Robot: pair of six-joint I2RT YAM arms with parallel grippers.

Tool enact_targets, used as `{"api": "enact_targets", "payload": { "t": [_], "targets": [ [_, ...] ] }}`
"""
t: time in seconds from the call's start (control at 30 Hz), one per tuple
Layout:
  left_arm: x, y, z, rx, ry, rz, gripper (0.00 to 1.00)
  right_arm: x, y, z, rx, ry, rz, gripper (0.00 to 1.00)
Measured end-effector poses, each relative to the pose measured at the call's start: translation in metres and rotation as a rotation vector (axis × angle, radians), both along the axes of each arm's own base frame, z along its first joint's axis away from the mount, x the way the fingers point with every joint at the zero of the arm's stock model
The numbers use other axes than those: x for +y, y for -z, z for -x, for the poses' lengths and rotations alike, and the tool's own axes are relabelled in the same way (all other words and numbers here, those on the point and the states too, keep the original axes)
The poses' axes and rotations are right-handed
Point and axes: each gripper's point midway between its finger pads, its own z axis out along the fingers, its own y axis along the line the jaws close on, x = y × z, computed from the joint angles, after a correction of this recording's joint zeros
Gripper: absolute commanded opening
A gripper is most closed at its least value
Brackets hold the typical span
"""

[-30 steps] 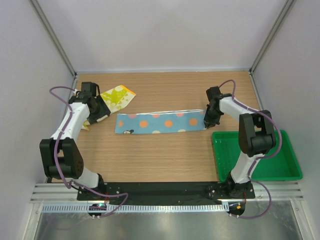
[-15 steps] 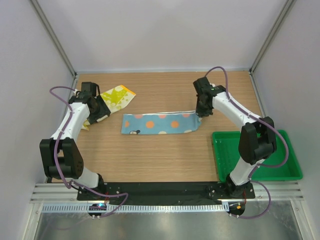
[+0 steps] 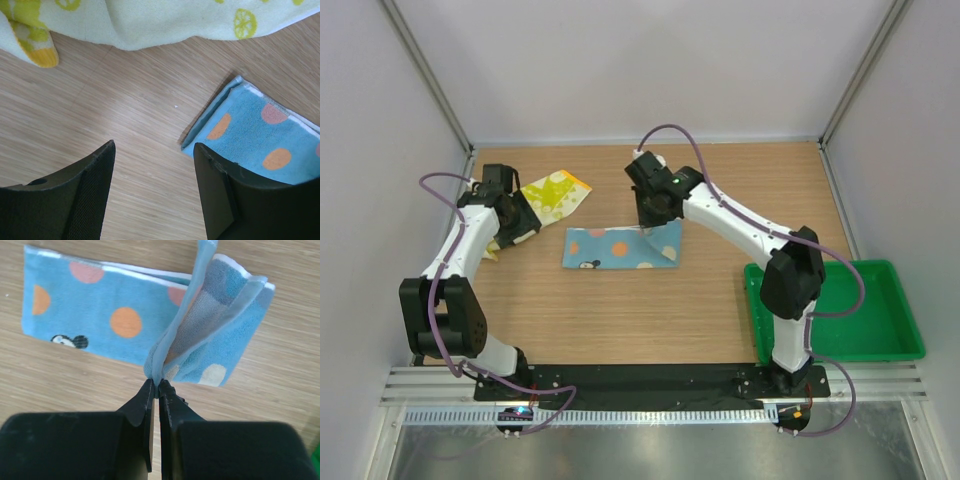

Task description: Roll the towels

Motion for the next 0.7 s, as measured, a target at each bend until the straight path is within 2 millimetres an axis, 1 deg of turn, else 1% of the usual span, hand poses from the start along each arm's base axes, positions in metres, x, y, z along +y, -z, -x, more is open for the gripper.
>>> {"api": "enact_targets", "payload": {
  "t": [0.07,0.17,0.3,0.43,0.7],
  "targets": [
    [0.0,0.0,0.0,0.0,0.0,0.0,0.66,0.02,0.002,0.003,0.007,-0.033,-0.004,0.01],
    [0.0,0.0,0.0,0.0,0.0,0.001,0.66,0.043,0.003,0.005,0.01,-0.066,-0.01,0.01],
    [-0.001,0.0,0.0,0.0,0.003,0.005,0.66,0.066,0.0,0.004,0.003,-0.094,-0.029,0.01],
    [-0.001,0.0,0.0,0.0,0.004,0.007,0.66,0.08,0.001,0.0,-0.001,-0.105,-0.041,0.01],
    [-0.002,0.0,0.0,0.0,0.005,0.01,0.66,0.093,0.011,0.004,0.016,-0.125,-0.043,0.01]
  ]
}}
